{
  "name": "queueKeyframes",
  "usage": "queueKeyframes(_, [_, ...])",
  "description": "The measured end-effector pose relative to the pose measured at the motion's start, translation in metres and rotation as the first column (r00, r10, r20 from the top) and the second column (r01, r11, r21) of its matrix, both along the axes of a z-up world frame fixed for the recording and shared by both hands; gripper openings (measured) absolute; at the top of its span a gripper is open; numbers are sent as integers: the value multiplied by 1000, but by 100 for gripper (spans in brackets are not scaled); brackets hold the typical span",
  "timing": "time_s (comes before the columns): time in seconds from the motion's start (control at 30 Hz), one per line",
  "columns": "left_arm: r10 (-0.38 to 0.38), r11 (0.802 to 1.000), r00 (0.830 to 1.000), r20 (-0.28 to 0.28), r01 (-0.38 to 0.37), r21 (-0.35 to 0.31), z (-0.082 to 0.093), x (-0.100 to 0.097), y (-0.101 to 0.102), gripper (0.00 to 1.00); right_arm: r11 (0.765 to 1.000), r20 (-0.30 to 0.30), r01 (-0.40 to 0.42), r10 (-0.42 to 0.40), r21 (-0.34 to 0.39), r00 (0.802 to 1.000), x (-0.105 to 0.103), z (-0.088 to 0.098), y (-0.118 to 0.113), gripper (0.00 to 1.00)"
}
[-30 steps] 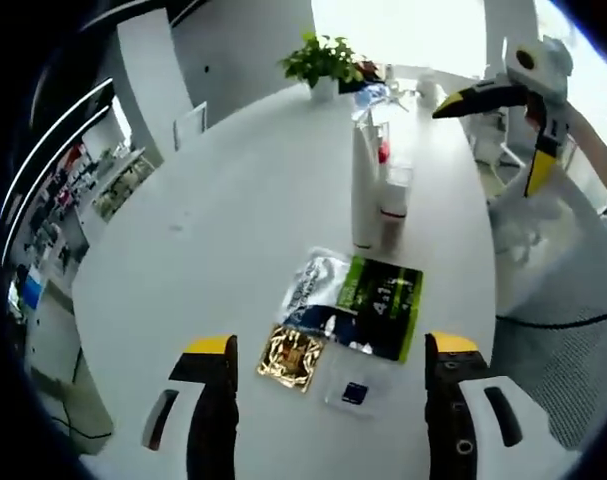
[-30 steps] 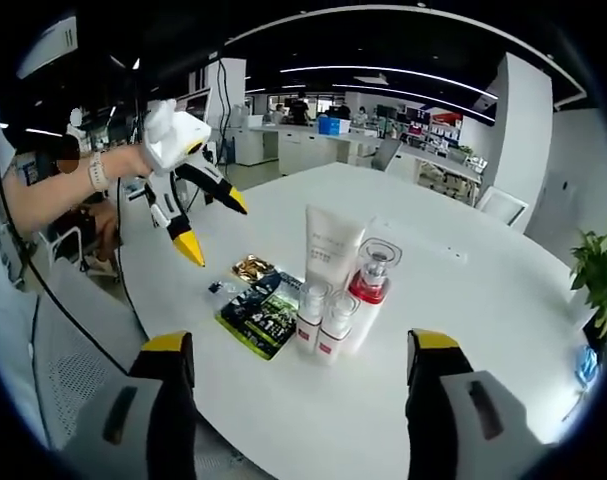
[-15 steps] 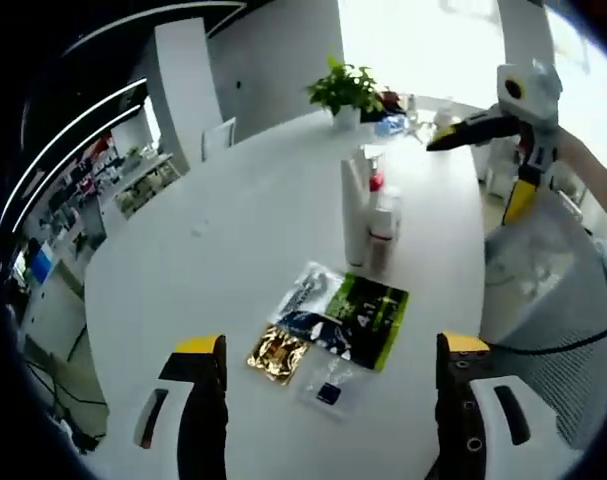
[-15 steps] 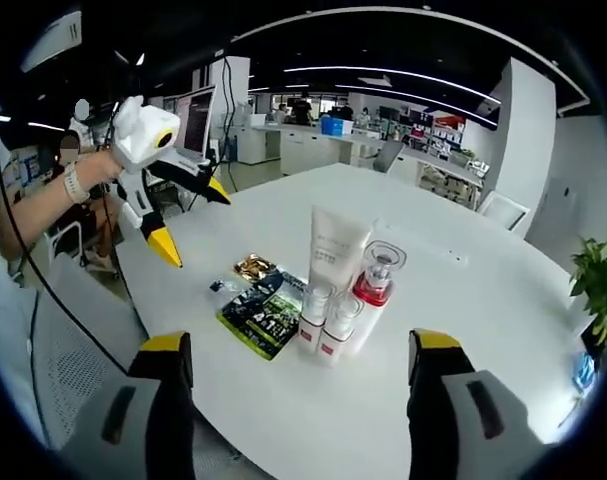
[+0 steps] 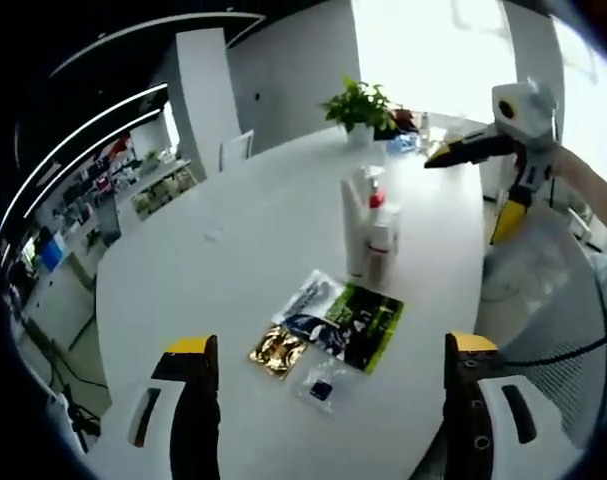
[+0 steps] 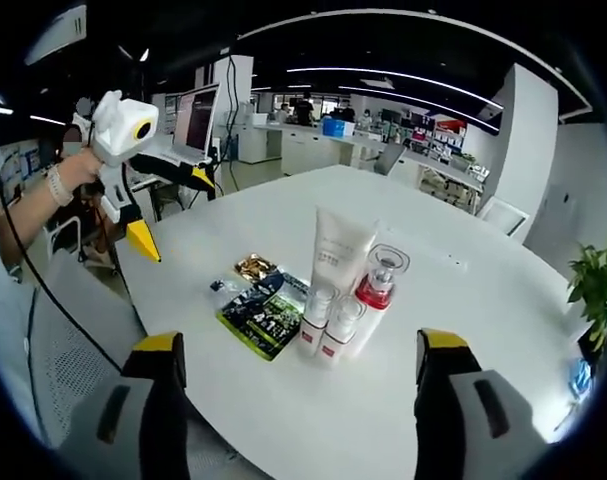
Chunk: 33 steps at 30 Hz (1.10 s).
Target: Arrange the skincare products in the storage area until every visible bottle or jar stands upright without overlapping.
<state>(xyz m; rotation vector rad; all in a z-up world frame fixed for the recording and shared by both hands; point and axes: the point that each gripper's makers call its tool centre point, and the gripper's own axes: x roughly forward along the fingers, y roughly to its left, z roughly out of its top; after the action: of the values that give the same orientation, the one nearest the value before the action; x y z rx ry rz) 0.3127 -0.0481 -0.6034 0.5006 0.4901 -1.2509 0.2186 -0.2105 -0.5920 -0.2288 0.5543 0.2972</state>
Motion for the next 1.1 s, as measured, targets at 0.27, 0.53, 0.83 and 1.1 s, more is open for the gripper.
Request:
queueKeyframes(0.27, [50, 998, 999, 4, -50, -37, 6, -6, 12, 97, 1000, 11, 4, -4, 9, 1000, 0, 1, 2, 99])
queueKeyframes(0.53, [103, 990, 994, -17, -105, -92, 9, -10, 22, 97, 1000, -2, 11, -11, 19, 1000, -2, -3, 4, 100])
queueKeyframes(0.83, [159, 980, 987, -36, -162, -119, 8, -9, 28, 97, 999, 11, 20, -20, 42, 1000, -2, -1, 5, 100])
queueKeyframes(1.1, [196, 974, 980, -23, -197, -116, 10, -10, 34, 97, 999, 1, 7, -7, 48, 1000, -2, -3, 4, 100])
